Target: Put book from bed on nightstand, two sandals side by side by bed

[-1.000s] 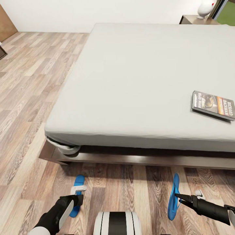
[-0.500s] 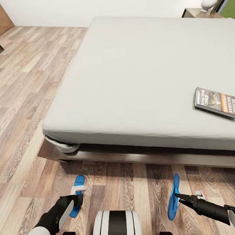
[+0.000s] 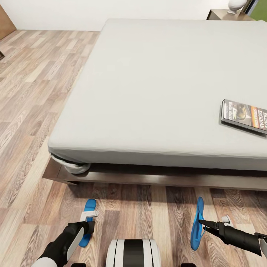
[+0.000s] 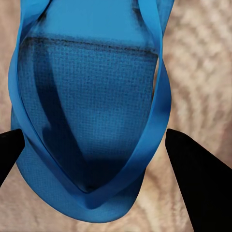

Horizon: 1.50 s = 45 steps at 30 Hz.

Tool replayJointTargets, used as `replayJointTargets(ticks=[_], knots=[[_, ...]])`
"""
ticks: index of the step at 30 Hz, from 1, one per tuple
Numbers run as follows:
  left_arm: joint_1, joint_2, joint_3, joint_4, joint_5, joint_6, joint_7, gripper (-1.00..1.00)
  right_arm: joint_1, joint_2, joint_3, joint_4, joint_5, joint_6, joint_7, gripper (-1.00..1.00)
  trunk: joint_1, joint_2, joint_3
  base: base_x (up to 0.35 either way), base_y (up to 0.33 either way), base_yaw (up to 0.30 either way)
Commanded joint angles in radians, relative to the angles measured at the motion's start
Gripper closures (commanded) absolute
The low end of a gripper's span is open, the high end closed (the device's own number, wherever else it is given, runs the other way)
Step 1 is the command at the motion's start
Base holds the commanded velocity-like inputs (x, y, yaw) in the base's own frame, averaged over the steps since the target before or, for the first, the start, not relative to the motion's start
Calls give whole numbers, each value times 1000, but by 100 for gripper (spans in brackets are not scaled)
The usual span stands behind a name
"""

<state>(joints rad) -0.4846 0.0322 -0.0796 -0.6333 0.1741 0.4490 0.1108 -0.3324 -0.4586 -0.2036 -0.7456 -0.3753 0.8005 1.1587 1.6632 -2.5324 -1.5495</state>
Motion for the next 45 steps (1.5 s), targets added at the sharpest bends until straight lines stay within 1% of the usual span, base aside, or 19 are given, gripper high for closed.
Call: replayJointTargets(ticks=[1, 3, 5, 18, 21, 40, 42, 45], knots=[[0, 2, -8, -2, 10, 4, 10, 100, 0, 0, 0, 0, -4, 6, 1, 100, 0, 0, -1, 0, 0, 0], [0, 2, -8, -2, 10, 5, 10, 100, 0, 0, 0, 0, -4, 6, 1, 100, 0, 0, -1, 0, 0, 0], [0, 2, -8, -2, 10, 5, 10, 100, 0, 0, 0, 0, -4, 6, 1, 100, 1, -1, -8, 0, 0, 0], [0, 0, -9, -2, 10, 4, 10, 100, 0, 0, 0, 0, -3, 6, 1, 100, 1, -1, -8, 0, 0, 0], [0, 0, -9, -2, 10, 5, 10, 100, 0, 0, 0, 0, -3, 6, 1, 100, 2, -1, -20, 0, 0, 0], [0, 0, -10, -2, 10, 3, 10, 100, 0, 0, 0, 0, -4, 6, 1, 100, 2, -1, -20, 0, 0, 0], [0, 1, -11, -2, 10, -4, 10, 100, 0, 0, 0, 0, -4, 6, 1, 100, 2, -1, -20, 0, 0, 0], [0, 1, -11, 0, 10, -48, 10, 100, 0, 0, 0, 0, -4, 6, 1, 100, 2, -1, -20, 0, 0, 0]])
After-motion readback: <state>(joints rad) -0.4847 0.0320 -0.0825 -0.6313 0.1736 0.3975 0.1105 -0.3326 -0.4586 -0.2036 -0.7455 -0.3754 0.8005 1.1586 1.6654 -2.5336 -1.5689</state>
